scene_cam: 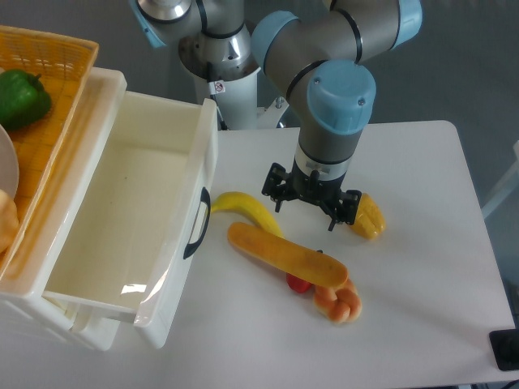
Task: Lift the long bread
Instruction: 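Move the open gripper over the long orange bread roll, then lower the gripper and close it around the bread roll's middle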
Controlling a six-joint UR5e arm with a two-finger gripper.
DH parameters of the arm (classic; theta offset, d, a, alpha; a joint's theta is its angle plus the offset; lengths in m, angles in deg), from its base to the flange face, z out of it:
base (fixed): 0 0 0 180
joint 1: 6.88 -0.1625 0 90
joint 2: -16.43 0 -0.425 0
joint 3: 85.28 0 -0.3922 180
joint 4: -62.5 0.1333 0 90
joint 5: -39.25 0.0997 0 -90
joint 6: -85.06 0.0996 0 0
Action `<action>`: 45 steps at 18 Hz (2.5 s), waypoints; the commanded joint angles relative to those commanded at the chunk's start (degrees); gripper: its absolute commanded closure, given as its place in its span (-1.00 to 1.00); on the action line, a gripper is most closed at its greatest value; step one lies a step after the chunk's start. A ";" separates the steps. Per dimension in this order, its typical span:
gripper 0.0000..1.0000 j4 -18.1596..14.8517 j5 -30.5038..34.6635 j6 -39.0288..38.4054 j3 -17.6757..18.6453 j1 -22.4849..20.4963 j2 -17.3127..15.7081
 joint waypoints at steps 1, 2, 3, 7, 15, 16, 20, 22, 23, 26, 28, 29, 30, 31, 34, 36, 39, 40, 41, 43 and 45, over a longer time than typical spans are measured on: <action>-1.00 0.09 0.09 0.09 0.26 0.00 -0.09; -1.00 0.09 -0.09 0.00 0.27 0.00 0.00; -1.00 0.09 -0.17 0.00 0.27 -0.09 0.00; -1.00 2.54 0.61 -0.53 0.70 0.35 0.44; -1.00 9.82 0.26 -0.62 5.96 0.09 0.35; -1.00 11.58 0.26 -0.62 7.20 0.09 0.18; -1.00 12.83 0.26 -1.57 8.44 0.18 0.53; -1.00 12.92 0.44 -4.90 8.61 0.18 0.79; -1.00 12.92 0.61 -8.23 8.62 0.26 1.05; -1.00 12.83 0.70 -21.49 9.57 0.09 1.93; -1.00 12.92 0.70 -28.71 8.97 0.00 3.60; -1.00 13.01 0.79 -31.61 8.88 0.00 4.13; -1.00 13.01 0.97 -33.90 8.79 -0.09 4.57; -1.00 13.01 1.32 -35.14 8.88 -0.09 4.66; -1.00 13.09 3.60 -39.00 8.97 -0.09 5.88; -1.00 13.97 3.95 -42.87 8.62 -0.09 6.85; -1.00 14.06 3.87 -44.38 9.23 0.09 6.86; -1.00 14.06 3.78 -44.91 9.40 0.17 6.94; -1.00 14.24 3.78 -45.43 9.41 0.35 6.86; -1.00 14.24 3.78 -46.58 8.44 1.05 7.29; -1.00 14.15 3.87 -47.11 7.74 1.93 8.52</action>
